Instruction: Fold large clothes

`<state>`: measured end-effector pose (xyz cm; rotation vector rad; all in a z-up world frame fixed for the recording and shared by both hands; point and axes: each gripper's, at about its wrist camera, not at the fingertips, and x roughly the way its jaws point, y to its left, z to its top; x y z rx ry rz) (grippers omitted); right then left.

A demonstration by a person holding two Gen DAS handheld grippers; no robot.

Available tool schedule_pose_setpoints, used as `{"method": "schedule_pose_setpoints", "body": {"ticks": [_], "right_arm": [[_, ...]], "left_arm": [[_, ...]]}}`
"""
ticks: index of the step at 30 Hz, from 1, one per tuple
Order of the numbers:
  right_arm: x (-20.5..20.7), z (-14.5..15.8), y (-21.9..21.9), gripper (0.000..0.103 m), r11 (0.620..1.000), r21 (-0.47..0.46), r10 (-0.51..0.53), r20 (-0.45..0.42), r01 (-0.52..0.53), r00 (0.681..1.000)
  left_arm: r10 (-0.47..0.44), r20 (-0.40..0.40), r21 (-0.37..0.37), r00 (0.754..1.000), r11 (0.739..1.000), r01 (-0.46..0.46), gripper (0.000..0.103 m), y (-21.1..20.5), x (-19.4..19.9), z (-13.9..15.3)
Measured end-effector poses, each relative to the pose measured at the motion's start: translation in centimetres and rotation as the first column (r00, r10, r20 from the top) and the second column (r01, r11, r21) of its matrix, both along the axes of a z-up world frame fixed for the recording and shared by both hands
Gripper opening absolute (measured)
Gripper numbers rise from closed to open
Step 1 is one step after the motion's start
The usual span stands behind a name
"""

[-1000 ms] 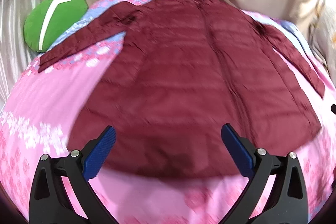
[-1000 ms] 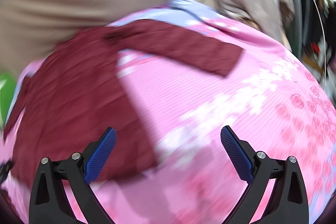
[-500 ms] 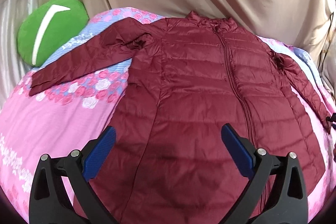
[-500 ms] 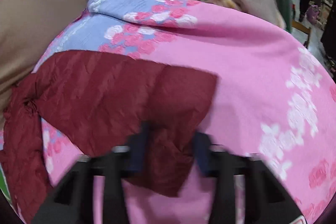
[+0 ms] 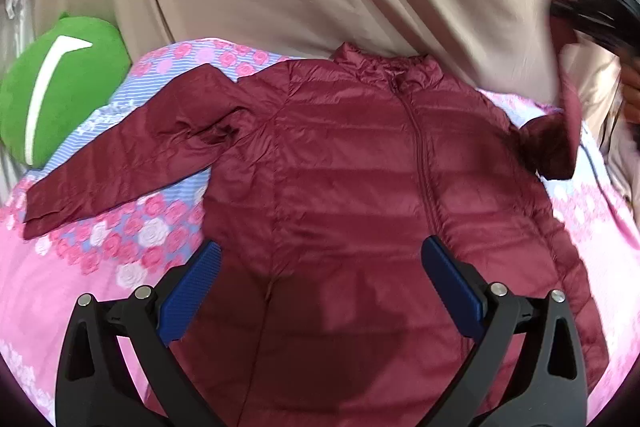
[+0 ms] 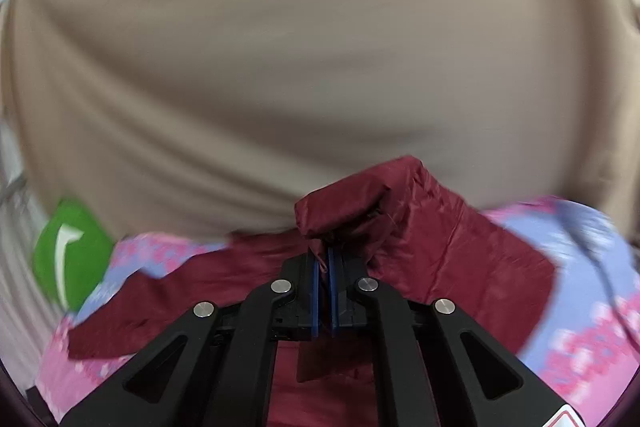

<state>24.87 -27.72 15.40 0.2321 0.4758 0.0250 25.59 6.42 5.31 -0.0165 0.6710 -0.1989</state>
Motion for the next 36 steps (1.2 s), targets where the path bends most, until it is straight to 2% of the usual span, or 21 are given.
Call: {"method": "schedule_pose_setpoints", "body": {"ticks": [2, 5, 7, 8, 9, 10, 11, 12, 13, 17, 20, 21, 22, 23, 24, 25, 27, 29, 31, 34, 36], "right_arm": [[3.6, -2.3, 6.1, 0.01, 0.991, -0.021, 0.135, -0.047, -0.136, 0.99], [7.2, -7.9, 14.3, 0.02, 0.954, -0.072, 0.274, -0.179, -0.29, 0.945], [7.2, -10.8, 17.9, 0.021, 0.929, -0.128, 0.312, -0.229, -0.346, 0.922], [6.3, -11.2, 18.7, 0.022, 0.919, -0.148, 0.331, -0.218, -0.366, 0.918], [5.5, -11.1, 18.3, 0.026, 0.915, -0.148, 0.344, -0.201, -0.376, 0.917], [4.7, -10.6, 17.3, 0.038, 0.915, -0.142, 0.353, -0.175, -0.379, 0.919], [3.9, -10.1, 15.9, 0.045, 0.919, -0.136, 0.35, -0.147, -0.369, 0.925], [2.4, -9.2, 14.1, 0.055, 0.931, -0.131, 0.329, -0.103, -0.341, 0.939], [1.2, -8.8, 12.4, 0.059, 0.942, -0.131, 0.302, -0.073, -0.31, 0.95], [-2.9, -9.0, 3.8, 0.06, 0.979, -0.177, 0.091, -0.056, -0.099, 0.994], [-4.9, -12.2, -4.0, 0.06, 0.977, -0.204, -0.085, -0.137, 0.055, 0.987], [-5.2, -13.3, -5.4, 0.06, 0.975, -0.205, -0.123, -0.167, 0.088, 0.978], [-5.5, -14.6, -6.8, 0.06, 0.971, -0.21, -0.158, -0.2, 0.115, 0.967], [-5.8, -15.7, -7.7, 0.06, 0.968, -0.216, -0.18, -0.223, 0.132, 0.958], [-6.0, -16.8, -8.6, 0.06, 0.966, -0.216, -0.196, -0.248, 0.143, 0.949], [-6.0, -17.5, -9.1, 0.059, 0.968, -0.207, -0.197, -0.265, 0.144, 0.944], [-6.3, -18.7, -9.4, 0.054, 0.983, -0.144, -0.154, -0.294, 0.115, 0.943], [-6.1, -19.2, -9.0, 0.054, 0.994, -0.075, -0.104, -0.303, 0.085, 0.947], [-5.9, -19.1, -8.7, 0.054, 0.999, 0.012, -0.028, -0.29, 0.032, 0.956], [-4.6, -19.4, -8.5, 0.057, 0.993, 0.118, 0.059, -0.282, -0.026, 0.958], [-3.4, -20.7, -8.6, 0.058, 0.987, 0.16, 0.067, -0.297, -0.019, 0.952]], "left_arm": [[-0.005, 0.003, -0.01, 1.0, 1.0, 0.005, 0.098, -0.2, 0.7, 0.1], [-0.012, -0.009, -0.007, 1.0, 1.0, 0.012, 0.098, -0.5, 2.2, -0.5], [-0.008, -0.027, -0.003, 1.0, 1.0, 0.008, 0.098, -0.5, 3.3, -1.2], [-0.01, -0.045, -0.008, 0.999, 1.0, 0.009, 0.098, -0.3, 4.1, -1.7], [-0.016, -0.057, -0.018, 0.998, 1.0, 0.015, 0.098, -0.2, 4.6, -2.1], [-0.022, -0.074, -0.03, 0.997, 0.999, 0.019, 0.098, 0.0, 5.3, -2.5], [-0.021, -0.088, -0.037, 0.996, 0.999, 0.018, 0.098, 0.1, 5.8, -2.8], [-0.03, -0.11, -0.059, 0.993, 0.998, 0.024, 0.098, 0.2, 6.7, -3.3], [-0.034, -0.127, -0.074, 0.991, 0.997, 0.025, 0.098, 0.2, 7.4, -3.5], [-0.075, -0.195, -0.165, 0.978, 0.985, 0.043, 0.098, -0.4, 11.0, -4.6], [-0.102, -0.223, -0.217, 0.97, 0.975, 0.053, 0.097, -1.5, 14.0, -5.3], [-0.126, -0.231, -0.239, 0.965, 0.969, 0.069, 0.093, -2.1, 15.2, -5.6], [-0.141, -0.237, -0.251, 0.961, 0.965, 0.079, 0.072, -2.4, 15.9, -5.7], [-0.158, -0.247, -0.262, 0.956, 0.961, 0.091, 0.057, -2.7, 16.5, -5.8], [-0.169, -0.263, -0.274, 0.95, 0.957, 0.095, 0.028, -3.1, 17.3, -5.9], [-0.185, -0.27, -0.294, 0.945, 0.95, 0.103, 0.008, -3.3, 17.8, -5.7], [-0.194, -0.242, -0.315, 0.951, 0.942, 0.113, 0.007, -3.2, 18.6, -4.6], [-0.167, -0.157, -0.279, 0.973, 0.953, 0.118, 0.006, -3.0, 18.6, -2.2], [-0.141, -0.093, -0.283, 0.986, 0.953, 0.11, 0.005, -1.9, 18.6, -0.1], [-0.093, -0.078, -0.245, 0.993, 0.967, 0.071, 0.004, -0.9, 19.0, 0.2], [-0.066, -0.116, -0.202, 0.991, 0.978, 0.041, 0.004, -0.9, 19.5, -1.1]]}}
